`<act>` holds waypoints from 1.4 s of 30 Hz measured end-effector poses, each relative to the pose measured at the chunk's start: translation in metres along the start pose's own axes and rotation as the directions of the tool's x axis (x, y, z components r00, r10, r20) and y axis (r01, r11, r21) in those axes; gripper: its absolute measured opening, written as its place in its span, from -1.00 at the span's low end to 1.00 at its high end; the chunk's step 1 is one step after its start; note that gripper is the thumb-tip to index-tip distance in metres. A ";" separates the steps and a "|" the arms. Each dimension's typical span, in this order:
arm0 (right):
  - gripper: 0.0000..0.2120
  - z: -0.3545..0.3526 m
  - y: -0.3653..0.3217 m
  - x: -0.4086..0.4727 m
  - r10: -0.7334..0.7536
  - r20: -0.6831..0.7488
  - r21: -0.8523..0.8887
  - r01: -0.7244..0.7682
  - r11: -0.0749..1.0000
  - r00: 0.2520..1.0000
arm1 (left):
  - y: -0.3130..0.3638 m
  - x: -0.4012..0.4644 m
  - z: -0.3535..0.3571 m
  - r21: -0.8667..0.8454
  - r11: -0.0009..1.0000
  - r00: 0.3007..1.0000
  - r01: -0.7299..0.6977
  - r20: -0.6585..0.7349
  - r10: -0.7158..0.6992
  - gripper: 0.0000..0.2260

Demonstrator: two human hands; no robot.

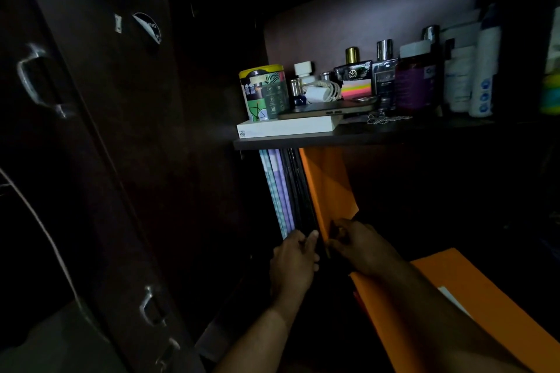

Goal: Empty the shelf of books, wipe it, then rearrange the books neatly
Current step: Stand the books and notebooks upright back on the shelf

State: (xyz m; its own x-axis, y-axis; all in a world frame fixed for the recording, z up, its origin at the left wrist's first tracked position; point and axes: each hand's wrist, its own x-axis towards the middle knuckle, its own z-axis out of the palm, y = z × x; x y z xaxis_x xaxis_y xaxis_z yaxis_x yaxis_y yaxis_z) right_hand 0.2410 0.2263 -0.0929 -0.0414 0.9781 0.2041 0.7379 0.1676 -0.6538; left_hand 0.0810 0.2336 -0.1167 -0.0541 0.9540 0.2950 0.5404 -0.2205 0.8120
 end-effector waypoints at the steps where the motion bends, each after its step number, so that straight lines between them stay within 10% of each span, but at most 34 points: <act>1: -0.88 0.000 -0.001 0.000 -0.005 0.008 0.000 0.005 1.000 1.000 | -0.002 0.000 0.000 -0.016 1.000 1.000 -0.015 -0.001 0.015 -0.67; 7: -0.46 0.003 0.002 0.001 -0.003 0.017 0.008 0.003 1.000 1.000 | -0.003 -0.002 -0.003 -0.084 0.978 0.971 -0.192 -0.161 0.177 -0.86; 16: -0.13 0.005 -0.004 0.001 -0.140 -0.055 0.201 0.148 0.968 0.989 | 0.002 -0.007 -0.005 -0.100 0.955 0.929 -0.279 -0.281 0.242 -0.65; 25: -0.24 0.018 0.002 0.016 -0.064 -0.144 0.284 0.103 0.953 0.988 | -0.009 -0.001 -0.003 -0.164 0.973 0.950 -0.159 -0.295 0.106 -0.83; 34: -0.25 0.017 0.005 0.012 -0.059 0.055 0.362 0.035 0.932 0.997 | -0.005 -0.003 -0.008 -0.369 0.928 0.993 -0.061 -0.118 0.018 -0.80; 38: -0.20 0.015 -0.005 0.011 -0.116 -0.079 0.333 0.136 0.933 0.990 | 0.002 0.001 -0.015 -0.357 0.931 0.937 -0.077 -0.344 -0.055 -0.50; 42: -0.08 0.014 -0.012 0.011 -0.228 -0.175 0.227 0.265 0.937 0.958 | -0.002 0.007 -0.016 -0.349 0.934 0.996 0.077 -0.022 -0.091 -0.22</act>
State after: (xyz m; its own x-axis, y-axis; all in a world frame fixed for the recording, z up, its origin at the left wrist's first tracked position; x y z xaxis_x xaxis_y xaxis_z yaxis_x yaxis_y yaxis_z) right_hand 0.2226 0.2364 -0.0927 -0.0901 0.8767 0.4726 0.5275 0.4445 -0.7240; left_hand 0.0666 0.2375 -0.1080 -0.1217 0.9653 0.2312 0.2075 -0.2030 0.9569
